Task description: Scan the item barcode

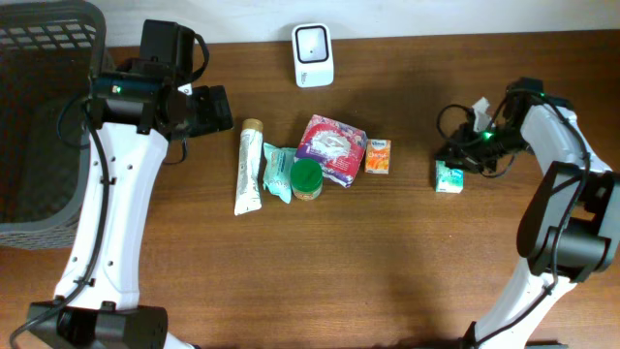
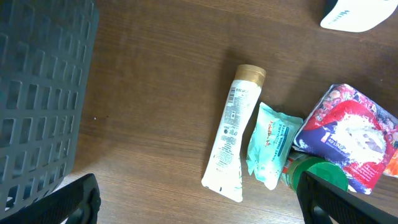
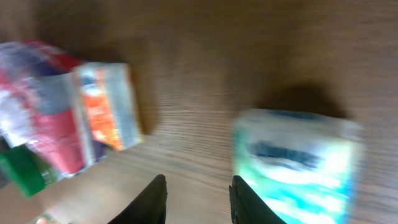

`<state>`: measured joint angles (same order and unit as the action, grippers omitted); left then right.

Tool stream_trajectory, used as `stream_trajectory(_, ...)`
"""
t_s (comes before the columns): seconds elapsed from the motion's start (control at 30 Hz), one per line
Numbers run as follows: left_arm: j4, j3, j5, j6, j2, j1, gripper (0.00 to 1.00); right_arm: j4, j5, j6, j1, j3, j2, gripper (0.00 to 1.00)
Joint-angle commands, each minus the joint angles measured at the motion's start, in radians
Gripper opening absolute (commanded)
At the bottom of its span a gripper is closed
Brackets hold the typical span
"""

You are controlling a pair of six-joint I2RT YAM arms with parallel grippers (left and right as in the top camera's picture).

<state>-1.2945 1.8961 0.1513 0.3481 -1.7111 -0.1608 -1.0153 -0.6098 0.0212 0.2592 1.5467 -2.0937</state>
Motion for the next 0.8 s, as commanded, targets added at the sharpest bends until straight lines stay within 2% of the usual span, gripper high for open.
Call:
stream_trajectory(0.0, -0.002, 0.0, 0.011, -0.005, 0.0, -0.002, 0.99, 0.013, -0.079, -0.021, -0.031, -0.003, 0.011, 0.34)
stream_trajectory(0.1, -0.002, 0.0, 0.011, -0.005, 0.0, -0.002, 0.99, -0.058, 0.061, -0.022, -0.008, 0.087, 0.011, 0.38)
stream_trajectory(0.17, -0.002, 0.0, 0.011, -0.005, 0.0, -0.002, 0.99, -0.117, 0.214, -0.026, 0.007, 0.165, 0.011, 0.46)
stream_trajectory(0.2, -0.002, 0.0, 0.011, -0.005, 0.0, -0.002, 0.99, -0.119, 0.259, -0.026, 0.011, 0.169, 0.011, 0.5)
stream_trajectory(0.27, -0.002, 0.0, 0.01, -0.005, 0.0, -0.002, 0.99, -0.123, 0.335, -0.038, 0.017, 0.154, 0.01, 0.52)
stream_trajectory(0.33, -0.002, 0.0, 0.011, -0.005, 0.0, -0.002, 0.99, -0.131, 0.335, -0.077, 0.017, 0.127, 0.01, 0.52)
stream_trajectory(0.7, -0.002, 0.0, 0.01, -0.005, 0.0, -0.002, 0.99, 0.036, 0.339, -0.076, 0.017, -0.082, 0.01, 0.5)
stream_trajectory(0.77, -0.002, 0.0, 0.011, -0.005, 0.0, -0.002, 0.99, 0.077, 0.293, -0.076, 0.016, -0.118, 0.01, 0.46)
